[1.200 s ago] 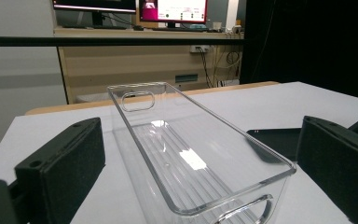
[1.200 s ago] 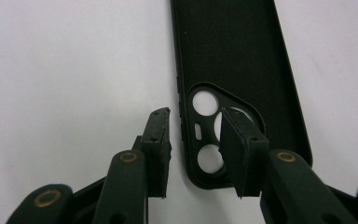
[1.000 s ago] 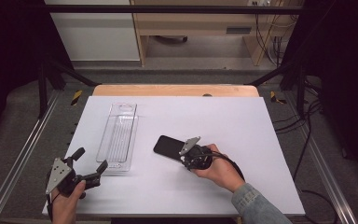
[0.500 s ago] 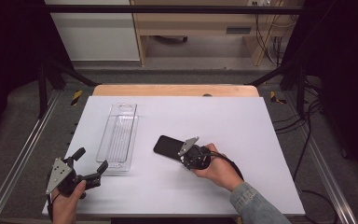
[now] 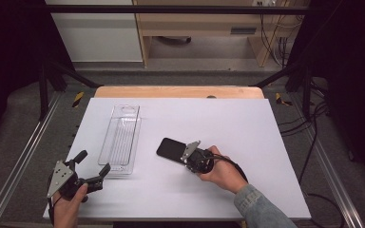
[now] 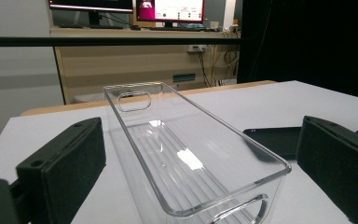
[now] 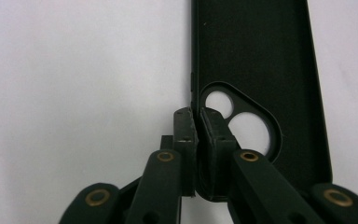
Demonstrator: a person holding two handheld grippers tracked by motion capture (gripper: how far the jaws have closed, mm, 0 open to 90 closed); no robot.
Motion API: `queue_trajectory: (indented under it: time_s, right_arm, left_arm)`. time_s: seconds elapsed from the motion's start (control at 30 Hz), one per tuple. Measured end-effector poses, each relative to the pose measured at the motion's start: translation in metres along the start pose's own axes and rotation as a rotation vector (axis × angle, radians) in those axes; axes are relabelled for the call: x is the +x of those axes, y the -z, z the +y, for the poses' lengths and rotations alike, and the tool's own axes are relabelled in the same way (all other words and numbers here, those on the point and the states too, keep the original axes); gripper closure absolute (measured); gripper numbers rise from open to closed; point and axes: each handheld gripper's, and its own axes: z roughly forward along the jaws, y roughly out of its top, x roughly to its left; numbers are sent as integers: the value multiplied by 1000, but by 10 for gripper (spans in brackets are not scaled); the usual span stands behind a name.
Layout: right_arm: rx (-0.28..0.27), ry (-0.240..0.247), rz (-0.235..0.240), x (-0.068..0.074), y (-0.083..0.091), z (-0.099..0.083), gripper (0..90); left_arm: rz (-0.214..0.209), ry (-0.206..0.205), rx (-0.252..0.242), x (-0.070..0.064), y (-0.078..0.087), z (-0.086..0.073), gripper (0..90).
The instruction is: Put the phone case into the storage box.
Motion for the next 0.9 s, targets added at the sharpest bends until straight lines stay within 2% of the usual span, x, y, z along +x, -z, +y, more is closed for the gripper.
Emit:
queue_trajectory:
  time_s: [0.3,0.63,0.9]
  right_arm:
    - [12,40,-19,2,2,2,870]
    - [-3,100,-100,10,13,2,873]
    - [-27,85,-140,10,21,-7,873]
  left_arm:
    - [2,1,-2,0,1,0,7]
    - [6,-1,3,1,1,0,7]
    - [15,-20,17,-1,0,0,7]
